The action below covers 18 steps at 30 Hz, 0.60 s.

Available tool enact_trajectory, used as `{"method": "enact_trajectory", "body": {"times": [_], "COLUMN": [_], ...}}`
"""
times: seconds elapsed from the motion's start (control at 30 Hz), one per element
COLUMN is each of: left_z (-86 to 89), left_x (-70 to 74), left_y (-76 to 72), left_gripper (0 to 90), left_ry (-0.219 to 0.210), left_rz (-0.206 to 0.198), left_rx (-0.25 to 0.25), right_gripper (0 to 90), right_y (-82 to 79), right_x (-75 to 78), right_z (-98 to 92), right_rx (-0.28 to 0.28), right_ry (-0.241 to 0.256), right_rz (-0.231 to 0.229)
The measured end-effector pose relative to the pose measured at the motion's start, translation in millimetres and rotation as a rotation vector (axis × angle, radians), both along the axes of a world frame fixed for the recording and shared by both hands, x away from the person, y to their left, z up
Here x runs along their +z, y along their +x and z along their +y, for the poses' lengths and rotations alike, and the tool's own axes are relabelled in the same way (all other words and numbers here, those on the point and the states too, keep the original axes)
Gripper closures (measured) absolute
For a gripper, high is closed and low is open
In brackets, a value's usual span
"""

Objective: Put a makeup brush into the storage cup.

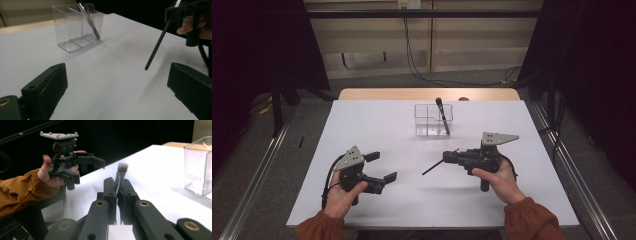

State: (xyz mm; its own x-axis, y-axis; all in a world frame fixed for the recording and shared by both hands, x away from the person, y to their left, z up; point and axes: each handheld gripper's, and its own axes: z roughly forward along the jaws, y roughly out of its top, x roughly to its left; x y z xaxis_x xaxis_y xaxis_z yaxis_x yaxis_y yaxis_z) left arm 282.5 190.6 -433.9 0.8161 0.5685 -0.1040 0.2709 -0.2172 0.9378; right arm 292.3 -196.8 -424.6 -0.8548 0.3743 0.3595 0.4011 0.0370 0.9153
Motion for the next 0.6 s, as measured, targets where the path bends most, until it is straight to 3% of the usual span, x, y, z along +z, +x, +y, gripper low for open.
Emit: {"method": "enact_trajectory", "body": {"times": [0.23, 0.47, 0.6], "left_z": [10.2, 22.2, 33.2], "left_x": [-2.3, -5.2, -10.1], "left_y": [-6.0, -12.5, -17.7], "left_gripper": [2.9, 3.3, 3.3], "left_ry": [-0.004, -0.008, -0.003], "left_rz": [0.007, -0.029, -0.012], "left_rx": [0.038, 0.094, 0.095], "right_gripper": [85.5, 85.4, 85.4], "right_y": [3.4, 6.8, 9.4], "right_x": [3.5, 10.9, 12.7], "right_z": [-8.0, -14.5, -18.1], "right_rx": [-0.03, -0.06, -0.077], "right_ry": [-0.015, -0.017, -0.019], "right_rz": [0.021, 0.026, 0.025]}}
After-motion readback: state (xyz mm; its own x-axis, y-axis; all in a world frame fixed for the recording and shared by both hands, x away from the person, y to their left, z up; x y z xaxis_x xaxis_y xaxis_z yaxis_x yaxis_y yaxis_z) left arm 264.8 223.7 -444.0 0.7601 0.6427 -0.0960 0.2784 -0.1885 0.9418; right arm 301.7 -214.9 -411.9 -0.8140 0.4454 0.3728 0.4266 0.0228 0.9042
